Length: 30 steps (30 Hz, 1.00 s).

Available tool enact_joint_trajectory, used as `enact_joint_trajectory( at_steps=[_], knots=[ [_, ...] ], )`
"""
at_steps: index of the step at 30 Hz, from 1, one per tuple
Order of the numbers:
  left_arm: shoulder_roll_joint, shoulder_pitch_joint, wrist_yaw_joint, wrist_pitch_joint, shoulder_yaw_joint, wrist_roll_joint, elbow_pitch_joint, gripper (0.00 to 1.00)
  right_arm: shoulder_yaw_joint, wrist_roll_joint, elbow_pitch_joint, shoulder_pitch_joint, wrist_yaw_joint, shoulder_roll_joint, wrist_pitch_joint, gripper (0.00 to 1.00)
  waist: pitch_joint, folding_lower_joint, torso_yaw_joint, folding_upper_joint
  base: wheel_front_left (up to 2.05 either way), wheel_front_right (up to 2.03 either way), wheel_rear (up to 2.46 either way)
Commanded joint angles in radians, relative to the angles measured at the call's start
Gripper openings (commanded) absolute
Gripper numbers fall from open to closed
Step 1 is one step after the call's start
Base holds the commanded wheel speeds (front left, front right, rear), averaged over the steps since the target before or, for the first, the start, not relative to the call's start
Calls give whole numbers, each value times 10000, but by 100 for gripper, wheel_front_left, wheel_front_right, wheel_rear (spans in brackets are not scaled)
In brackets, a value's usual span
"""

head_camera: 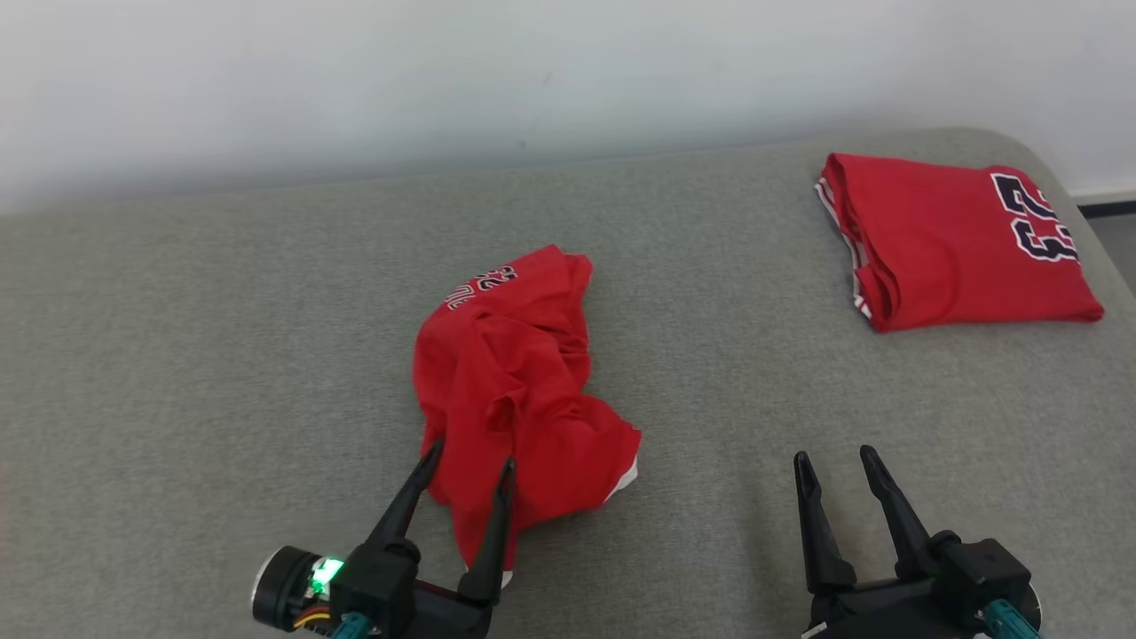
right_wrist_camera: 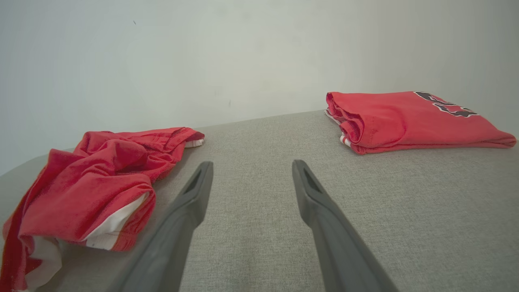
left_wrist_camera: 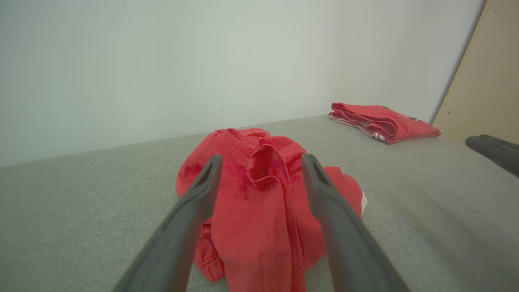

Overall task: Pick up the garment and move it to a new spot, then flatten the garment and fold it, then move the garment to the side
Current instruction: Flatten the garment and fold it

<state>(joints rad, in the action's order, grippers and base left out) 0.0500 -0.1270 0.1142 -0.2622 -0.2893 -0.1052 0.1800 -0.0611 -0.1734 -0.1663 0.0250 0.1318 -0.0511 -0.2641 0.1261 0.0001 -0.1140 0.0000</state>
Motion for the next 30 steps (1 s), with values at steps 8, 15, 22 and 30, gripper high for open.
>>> enact_joint_trajectory(
  at_steps=[8, 15, 22, 30],
  knots=[
    [32, -625, 11, -18, -78, 369, 1002, 100, 31, -186, 34, 231, -27, 19, -13, 100, 463, -1, -742, 0, 0, 0, 0],
    [46, -865, -122, -18, 261, 208, 1741, 0, 61, -225, 28, 250, -27, 17, -15, 100, 468, -1, -893, 0, 0, 0, 0],
    [25, -879, -49, -18, 301, -96, 1454, 0, 149, -138, 43, 76, -27, 21, -13, 100, 266, -1, -581, 0, 0, 0, 0],
    [5, -337, 45, -18, -421, -1300, 182, 0, 250, -125, -16, -74, -27, 16, -14, 100, 69, -1, 363, 0, 0, 0, 0]
  ],
)
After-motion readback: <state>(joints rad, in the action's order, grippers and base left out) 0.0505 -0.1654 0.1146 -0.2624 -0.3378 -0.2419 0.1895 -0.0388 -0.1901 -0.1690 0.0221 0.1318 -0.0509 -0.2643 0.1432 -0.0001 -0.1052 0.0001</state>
